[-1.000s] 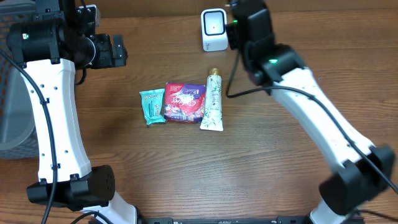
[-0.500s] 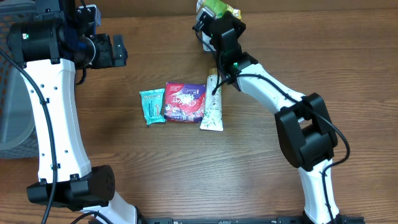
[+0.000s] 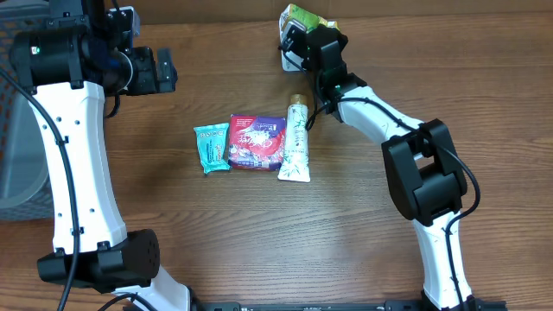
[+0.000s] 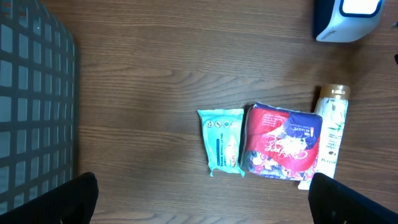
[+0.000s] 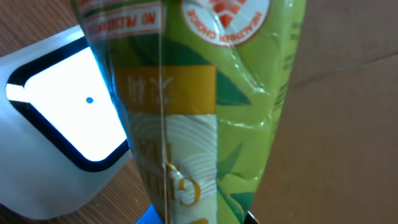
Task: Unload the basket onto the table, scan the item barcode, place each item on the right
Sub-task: 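Lift the snack pack and hold it in front of the white scanner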
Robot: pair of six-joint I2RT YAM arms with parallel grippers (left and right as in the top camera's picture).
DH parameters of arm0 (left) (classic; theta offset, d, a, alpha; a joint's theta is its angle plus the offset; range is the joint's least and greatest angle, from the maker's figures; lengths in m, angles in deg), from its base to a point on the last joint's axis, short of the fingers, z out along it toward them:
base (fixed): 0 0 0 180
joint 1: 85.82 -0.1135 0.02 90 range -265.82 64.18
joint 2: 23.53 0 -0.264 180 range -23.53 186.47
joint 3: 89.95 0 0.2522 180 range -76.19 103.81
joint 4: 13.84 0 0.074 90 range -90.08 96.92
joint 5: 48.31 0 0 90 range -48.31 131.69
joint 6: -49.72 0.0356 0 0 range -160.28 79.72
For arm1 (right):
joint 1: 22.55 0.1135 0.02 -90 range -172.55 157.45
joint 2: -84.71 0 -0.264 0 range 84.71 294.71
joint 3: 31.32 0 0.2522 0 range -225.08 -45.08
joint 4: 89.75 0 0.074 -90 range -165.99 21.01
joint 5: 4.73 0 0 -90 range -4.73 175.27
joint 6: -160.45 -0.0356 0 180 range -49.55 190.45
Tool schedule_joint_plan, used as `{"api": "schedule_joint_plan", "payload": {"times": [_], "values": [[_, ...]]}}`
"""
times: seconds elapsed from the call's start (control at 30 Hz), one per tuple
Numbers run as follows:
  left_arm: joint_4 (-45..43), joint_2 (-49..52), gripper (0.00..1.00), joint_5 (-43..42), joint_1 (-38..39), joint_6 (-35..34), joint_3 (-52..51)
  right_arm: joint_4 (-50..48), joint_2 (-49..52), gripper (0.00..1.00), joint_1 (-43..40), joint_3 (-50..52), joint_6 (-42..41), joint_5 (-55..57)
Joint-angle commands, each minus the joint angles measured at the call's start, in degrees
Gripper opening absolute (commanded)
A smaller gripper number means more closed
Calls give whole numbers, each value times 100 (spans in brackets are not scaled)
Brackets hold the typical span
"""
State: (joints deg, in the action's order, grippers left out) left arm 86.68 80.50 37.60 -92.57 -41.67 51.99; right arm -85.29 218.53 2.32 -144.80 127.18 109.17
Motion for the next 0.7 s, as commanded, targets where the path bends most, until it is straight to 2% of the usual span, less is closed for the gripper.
{"api": "schedule_joint_plan", "payload": {"times": [0.0,0.2,0.67], "values": [[-11,37,100,2,2,-33,17,-251,-59,4,-63,-155,-608,-173],[-9,37,100,2,2,-33,17,-595,175,4,-72,-155,-619,-127],[-9,39,100,2,2,-33,17,-664,267,4,-72,-155,-621,240]]}}
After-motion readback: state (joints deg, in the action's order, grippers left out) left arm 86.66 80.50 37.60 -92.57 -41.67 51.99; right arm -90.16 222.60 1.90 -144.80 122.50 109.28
